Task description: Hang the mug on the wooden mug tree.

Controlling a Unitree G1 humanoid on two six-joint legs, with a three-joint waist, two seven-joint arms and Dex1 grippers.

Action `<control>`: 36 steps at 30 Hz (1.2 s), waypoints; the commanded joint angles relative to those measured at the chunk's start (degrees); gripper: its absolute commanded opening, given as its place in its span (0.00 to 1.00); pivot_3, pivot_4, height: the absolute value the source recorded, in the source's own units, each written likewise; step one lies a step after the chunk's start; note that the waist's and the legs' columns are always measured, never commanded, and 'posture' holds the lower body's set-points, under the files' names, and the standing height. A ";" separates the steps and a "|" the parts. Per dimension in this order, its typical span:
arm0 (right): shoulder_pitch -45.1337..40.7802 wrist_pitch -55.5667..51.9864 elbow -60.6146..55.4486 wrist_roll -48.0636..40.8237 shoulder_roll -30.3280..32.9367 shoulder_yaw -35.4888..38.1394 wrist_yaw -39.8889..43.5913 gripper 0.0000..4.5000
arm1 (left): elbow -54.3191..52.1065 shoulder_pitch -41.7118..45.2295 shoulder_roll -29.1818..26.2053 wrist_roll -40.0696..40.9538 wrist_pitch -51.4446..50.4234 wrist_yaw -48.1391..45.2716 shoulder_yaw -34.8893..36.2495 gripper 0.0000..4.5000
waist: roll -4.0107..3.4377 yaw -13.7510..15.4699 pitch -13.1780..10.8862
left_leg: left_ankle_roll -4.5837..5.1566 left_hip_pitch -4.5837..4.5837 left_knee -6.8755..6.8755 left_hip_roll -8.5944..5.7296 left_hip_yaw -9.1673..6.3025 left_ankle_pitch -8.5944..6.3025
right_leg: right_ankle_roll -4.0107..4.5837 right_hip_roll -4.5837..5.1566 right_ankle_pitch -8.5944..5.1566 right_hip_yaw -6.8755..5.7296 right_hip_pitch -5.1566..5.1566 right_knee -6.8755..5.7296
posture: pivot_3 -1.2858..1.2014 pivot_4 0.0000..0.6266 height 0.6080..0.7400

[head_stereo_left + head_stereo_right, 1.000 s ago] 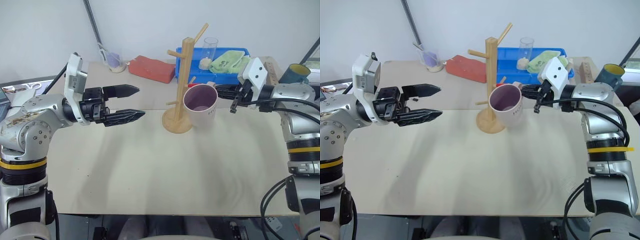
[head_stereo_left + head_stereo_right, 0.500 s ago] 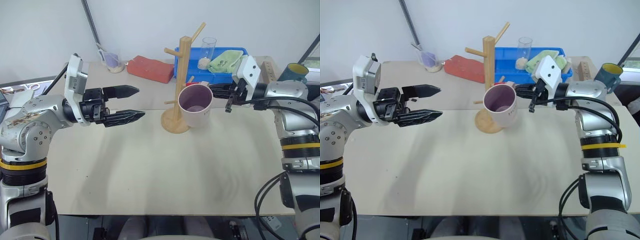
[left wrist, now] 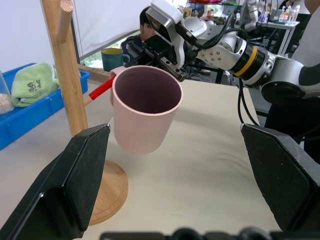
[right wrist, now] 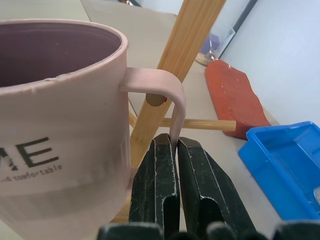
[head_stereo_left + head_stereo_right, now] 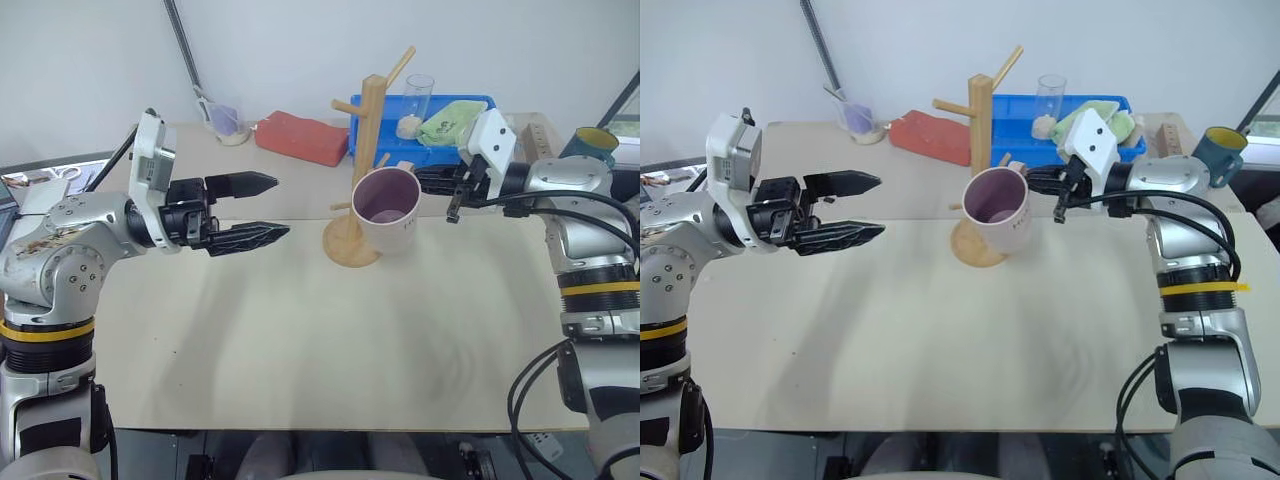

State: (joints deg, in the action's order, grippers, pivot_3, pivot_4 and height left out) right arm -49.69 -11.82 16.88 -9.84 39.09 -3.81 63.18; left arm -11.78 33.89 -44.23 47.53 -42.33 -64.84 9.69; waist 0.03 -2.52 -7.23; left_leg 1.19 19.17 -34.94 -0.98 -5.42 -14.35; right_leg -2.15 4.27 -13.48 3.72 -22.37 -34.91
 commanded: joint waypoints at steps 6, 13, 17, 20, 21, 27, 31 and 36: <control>-3.59 3.51 3.87 2.80 -0.98 -0.36 -1.65 0.00 | -1.46 0.62 -0.65 0.16 0.79 -0.14 0.60 1.00 | 0.00 0.11 0.00 | 0.00 0.02 -0.01 0.00 -0.01 0.00 | 0.01 0.02 0.00 -0.01 0.00 0.01 | 0.52 0.24 1.00; -3.75 3.06 4.90 3.45 -1.56 -0.90 -1.66 0.18 | -1.92 0.55 -0.37 0.24 0.74 0.52 0.55 1.00 | 0.00 0.08 0.00 | -0.01 0.01 -0.01 -0.01 -0.02 0.01 | 0.01 0.02 0.01 -0.02 0.00 0.00 | 0.52 0.24 1.00; -3.71 2.13 4.02 2.90 -1.66 -0.47 -1.48 0.47 | -2.12 0.66 -0.21 0.47 0.50 0.75 0.37 1.00 | 0.00 0.04 0.00 | -0.01 0.01 -0.01 -0.01 -0.03 0.01 | 0.01 0.01 0.01 -0.02 0.00 0.00 | 0.52 0.24 1.00; -3.43 1.84 3.34 2.56 -1.29 -0.03 -1.38 0.69 | -2.02 0.85 -0.17 0.43 0.51 0.71 0.26 1.00 | 0.00 0.04 0.00 | -0.01 0.01 0.00 0.00 -0.04 0.01 | 0.01 0.01 0.01 -0.03 -0.01 0.00 | 0.52 0.24 1.00; -3.18 1.66 2.92 2.40 -1.10 0.15 -1.30 0.77 | -1.99 0.91 -0.16 0.41 0.53 0.67 0.22 1.00 | 0.00 0.04 0.00 | -0.01 0.01 0.00 0.00 -0.04 0.01 | 0.01 0.01 0.01 -0.03 0.00 0.00 | 0.52 0.24 1.00; -0.12 -1.36 -2.44 0.35 1.83 1.60 0.70 0.99 | -1.68 1.13 -0.33 0.37 0.59 0.39 0.08 1.00 | -0.01 0.18 0.00 | -0.01 0.04 0.00 -0.01 -0.06 0.01 | 0.01 0.02 0.00 -0.04 -0.01 0.01 | 0.52 0.24 1.00; 3.35 -5.89 -9.29 -2.89 6.31 4.01 2.87 0.99 | -0.57 1.79 -1.10 0.09 0.53 -0.26 0.22 1.00 | 0.00 0.35 -0.01 | -0.01 0.06 -0.02 -0.03 -0.07 0.01 | 0.00 0.03 0.00 -0.04 0.00 0.02 | 0.52 0.24 1.00; 7.36 -16.78 -20.63 -9.15 13.62 8.95 4.07 0.99 | 2.41 4.35 -2.55 -1.75 0.89 -0.35 -0.20 1.00 | 0.01 0.34 -0.03 | -0.01 0.06 -0.02 -0.03 -0.08 0.01 | -0.24 0.03 -0.15 -0.06 0.01 0.03 | 0.52 0.24 1.00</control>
State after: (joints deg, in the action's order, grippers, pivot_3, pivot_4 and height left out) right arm -41.68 -24.96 1.28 -15.66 51.32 1.80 67.32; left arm -9.90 36.76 -45.66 46.46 -42.33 -64.83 8.79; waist 0.04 -2.18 -7.25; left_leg 1.18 19.24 -34.95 -1.00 -5.51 -14.35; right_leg -2.41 4.29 -13.63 3.65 -22.36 -34.90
